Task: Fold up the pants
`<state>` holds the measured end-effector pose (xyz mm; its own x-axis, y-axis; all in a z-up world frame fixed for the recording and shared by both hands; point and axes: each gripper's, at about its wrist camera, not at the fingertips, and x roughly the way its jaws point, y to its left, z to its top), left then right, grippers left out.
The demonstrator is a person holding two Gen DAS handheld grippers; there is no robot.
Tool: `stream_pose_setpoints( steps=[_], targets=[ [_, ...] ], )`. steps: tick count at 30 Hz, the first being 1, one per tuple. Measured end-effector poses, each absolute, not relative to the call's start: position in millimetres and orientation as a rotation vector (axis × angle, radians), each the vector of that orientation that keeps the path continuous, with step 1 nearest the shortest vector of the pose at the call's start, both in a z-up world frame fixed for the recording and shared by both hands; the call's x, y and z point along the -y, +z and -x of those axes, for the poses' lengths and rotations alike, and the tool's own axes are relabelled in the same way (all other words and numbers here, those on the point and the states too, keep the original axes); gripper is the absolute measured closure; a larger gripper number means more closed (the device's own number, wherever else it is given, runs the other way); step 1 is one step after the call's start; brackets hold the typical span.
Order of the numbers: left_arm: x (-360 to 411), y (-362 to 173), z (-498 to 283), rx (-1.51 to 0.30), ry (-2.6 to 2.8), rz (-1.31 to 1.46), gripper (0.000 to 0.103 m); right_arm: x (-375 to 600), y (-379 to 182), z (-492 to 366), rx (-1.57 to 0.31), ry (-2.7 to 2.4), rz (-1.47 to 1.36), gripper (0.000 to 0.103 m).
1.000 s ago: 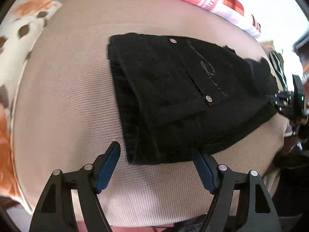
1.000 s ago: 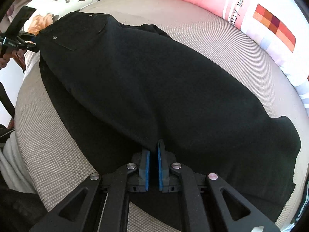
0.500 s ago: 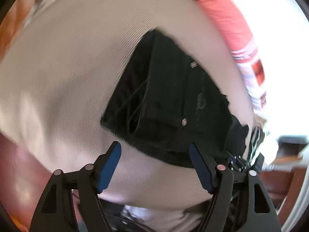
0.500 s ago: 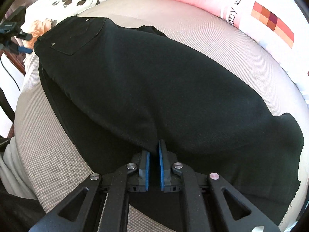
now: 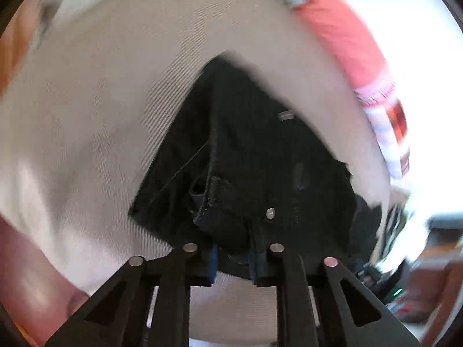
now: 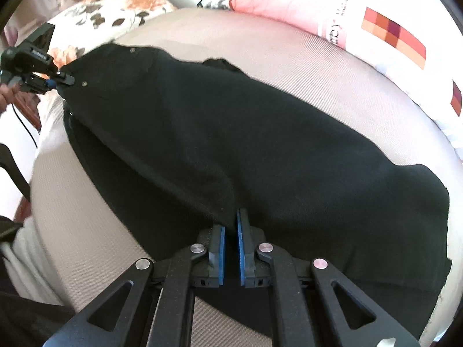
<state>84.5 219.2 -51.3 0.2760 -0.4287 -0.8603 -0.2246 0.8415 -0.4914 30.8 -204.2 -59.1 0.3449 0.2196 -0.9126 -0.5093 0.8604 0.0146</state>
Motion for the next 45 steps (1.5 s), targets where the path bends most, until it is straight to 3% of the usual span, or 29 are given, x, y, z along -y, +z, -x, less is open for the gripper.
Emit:
stream_pose_setpoints(
  steps=[4,10,15,21,23,25,30,35,45],
  targets=[
    [-217.0,-22.5,-89.1,-1.218,-0.237,0.421,0.087,206.7,-41.9,-16.7,-1.116,0.497,0.262,0.096],
    [-218.2,-72.1,-93.1,-1.392,-0.214,0.284,0.086,191.0,-66.8,3.4,-1.196,0.536,0.299,0.096],
    [-212.9,-73.1,-89.7,-1.377,-0.22,0.222,0.085,188.1,-72.3,4.0,-1.223,0.54,0.293,0.096],
    [-183.0,-70.1,-84.8,-1.346,-0.149,0.042,0.068,189.9,-78.9,-1.3,-1.248,0.544,0.241,0.095],
    [-182.3,-66.2,-81.2,-1.329,-0.12,-0.032,0.047,193.0,-77.8,-2.5,-1.249,0.545,0.228,0.095],
    [-179.2,-57.9,-78.5,-1.298,-0.112,-0.1,0.041,193.4,-78.6,-1.8,-1.242,0.541,0.235,0.094],
    [-167.0,-16.6,-63.6,-1.142,-0.09,-0.173,0.04,196.7,-78.2,-4.4,-1.243,0.535,0.195,0.092],
    [-94.2,20.8,-42.2,-0.97,-0.304,-0.256,0.04,209.6,-76.0,-11.9,-1.252,0.533,0.094,0.09],
    [71.5,-30.0,-28.0,-1.03,-0.748,-0.42,0.04,225.8,-68.2,-26.3,-1.27,0.516,-0.061,0.09]
  ],
)
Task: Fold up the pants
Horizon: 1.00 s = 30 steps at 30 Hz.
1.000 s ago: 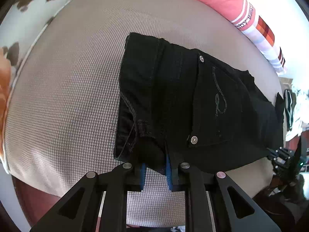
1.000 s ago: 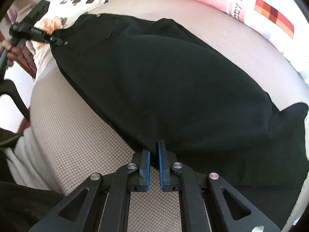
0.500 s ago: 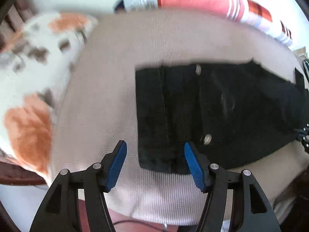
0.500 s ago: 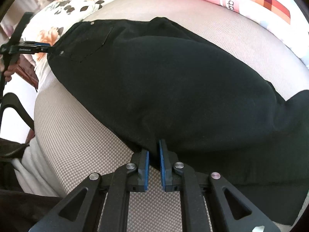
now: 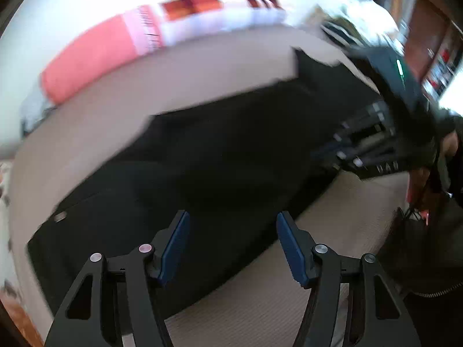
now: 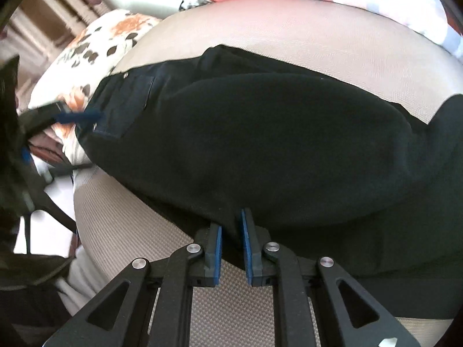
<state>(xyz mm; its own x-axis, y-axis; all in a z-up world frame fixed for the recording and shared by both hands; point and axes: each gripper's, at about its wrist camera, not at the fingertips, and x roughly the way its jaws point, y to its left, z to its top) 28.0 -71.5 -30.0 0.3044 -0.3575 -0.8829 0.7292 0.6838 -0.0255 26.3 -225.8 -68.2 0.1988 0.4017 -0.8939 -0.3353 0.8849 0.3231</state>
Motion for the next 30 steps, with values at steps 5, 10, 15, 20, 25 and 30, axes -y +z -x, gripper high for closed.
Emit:
stream_pose_setpoints(
  steps=[5,10,15,20,25,30],
  targets=[
    [123.0,-55.8,-18.6,-1.028,-0.813,-0.502,0.04,225.9,-63.3,-29.9,-1.266,0.515,-0.091,0.09],
    [149.1,-75.2,-26.2,-1.044,-0.814,-0.507,0.088,225.0,-61.4,-30.6,-1.257,0.522,-0.089,0.089],
    [143.0,-80.2,-36.3,-1.073,-0.787,-0.45,0.095,235.3,-50.1,-26.5,-1.232,0.521,-0.094,0.068],
    [132.9,-79.1,-38.4,-1.097,-0.765,-0.385,0.095,297.9,-28.5,-23.5,-1.134,0.442,-0.23,0.06],
    [126.9,-77.6,-40.2,-1.114,-0.756,-0.345,0.095,414.0,-42.1,-21.6,-1.096,0.164,-0.48,0.058],
    [126.4,-77.6,-40.0,-1.122,-0.738,-0.323,0.095,504.9,-62.2,-1.9,-1.043,-0.051,-0.697,0.061]
  ],
)
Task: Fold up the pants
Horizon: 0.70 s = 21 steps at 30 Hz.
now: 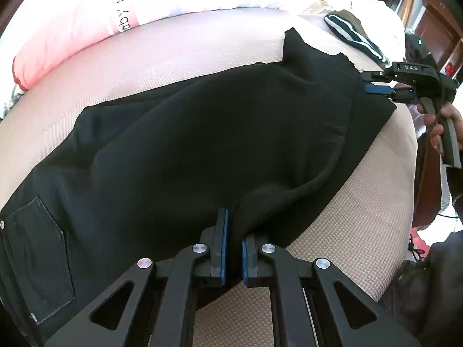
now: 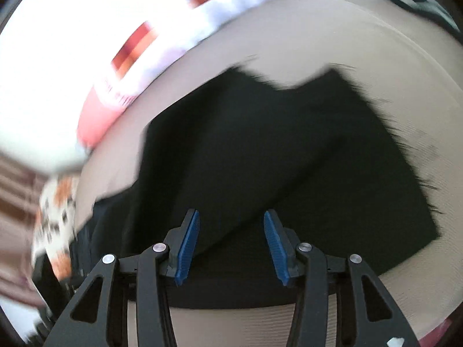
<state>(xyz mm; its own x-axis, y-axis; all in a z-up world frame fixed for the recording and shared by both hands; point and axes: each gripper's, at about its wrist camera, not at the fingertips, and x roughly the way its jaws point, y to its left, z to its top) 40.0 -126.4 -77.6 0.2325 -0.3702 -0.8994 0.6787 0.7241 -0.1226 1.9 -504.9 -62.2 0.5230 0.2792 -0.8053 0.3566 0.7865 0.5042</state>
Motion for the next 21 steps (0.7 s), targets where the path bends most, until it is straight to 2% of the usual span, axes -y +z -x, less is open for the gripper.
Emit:
stream_pose_setpoints(
  steps=[6,8,10,15,18,21],
  targets=[
    [123.0,-77.9,-40.8,-1.138,-0.719,-0.282,0.095,549.1,-77.8,1.3,-0.977,-0.109,-0.829,0.069],
    [122.0,-78.3,-41.5,-1.145,-0.713,-0.27,0.095,554.2,-82.9,-3.6,-0.973,-0.111,-0.849,0.074],
    [121.6,-78.9,-42.2,-1.151,-0.704,-0.257,0.095,562.5,-87.9,-9.9,-0.946,-0.121,-0.873,0.083],
    [120.1,-81.3,-42.3,-1.168,-0.684,-0.238,0.095,583.3,-99.0,-24.8,-0.902,-0.126,-0.955,0.094],
    [121.2,-81.0,-40.4,-1.166,-0.677,-0.245,0.095,580.6,-89.6,-26.1,-0.908,-0.133,-0.894,0.099],
    [121.2,-79.5,-39.2,-1.165,-0.682,-0.247,0.095,572.8,-58.3,-12.2,-0.859,-0.155,-0.806,0.1]
  ],
)
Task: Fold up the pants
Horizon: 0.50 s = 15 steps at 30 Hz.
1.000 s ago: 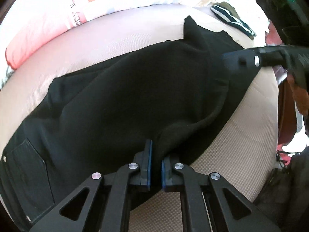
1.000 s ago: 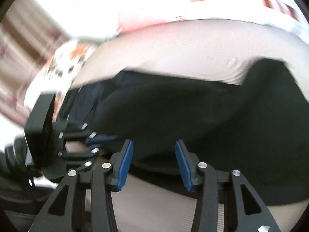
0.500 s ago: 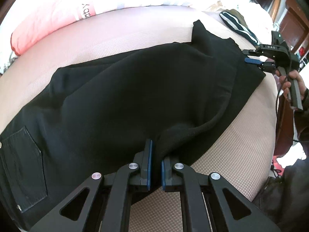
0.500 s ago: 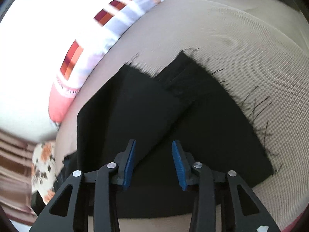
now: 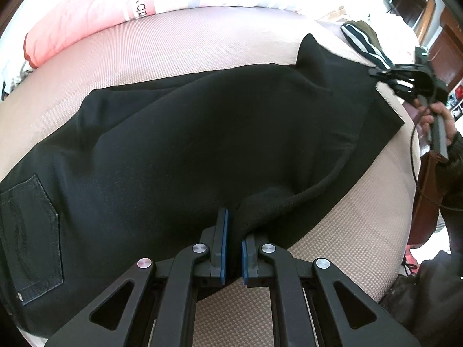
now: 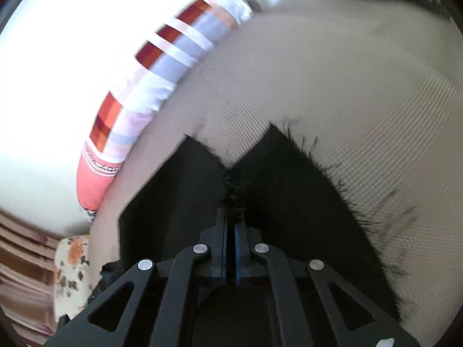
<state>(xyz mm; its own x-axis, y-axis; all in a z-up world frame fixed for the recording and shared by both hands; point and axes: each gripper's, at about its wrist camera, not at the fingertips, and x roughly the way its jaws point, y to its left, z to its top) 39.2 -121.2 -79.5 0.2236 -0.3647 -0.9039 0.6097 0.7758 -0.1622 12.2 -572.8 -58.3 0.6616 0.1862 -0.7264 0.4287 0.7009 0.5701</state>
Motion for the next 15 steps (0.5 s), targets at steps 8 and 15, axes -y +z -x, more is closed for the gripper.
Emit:
stream_pose_setpoints(
  steps=[8,15],
  targets=[
    [135.4,-86.8,-30.0,-1.146,-0.736,-0.33,0.094,565.3,-28.9,65.6,-0.844,-0.349,-0.655,0.101],
    [136.1,-87.9,-27.4,-1.13,-0.771,-0.361,0.092,563.8,-73.7,86.6,-0.921,-0.432,-0.686,0.101]
  ],
)
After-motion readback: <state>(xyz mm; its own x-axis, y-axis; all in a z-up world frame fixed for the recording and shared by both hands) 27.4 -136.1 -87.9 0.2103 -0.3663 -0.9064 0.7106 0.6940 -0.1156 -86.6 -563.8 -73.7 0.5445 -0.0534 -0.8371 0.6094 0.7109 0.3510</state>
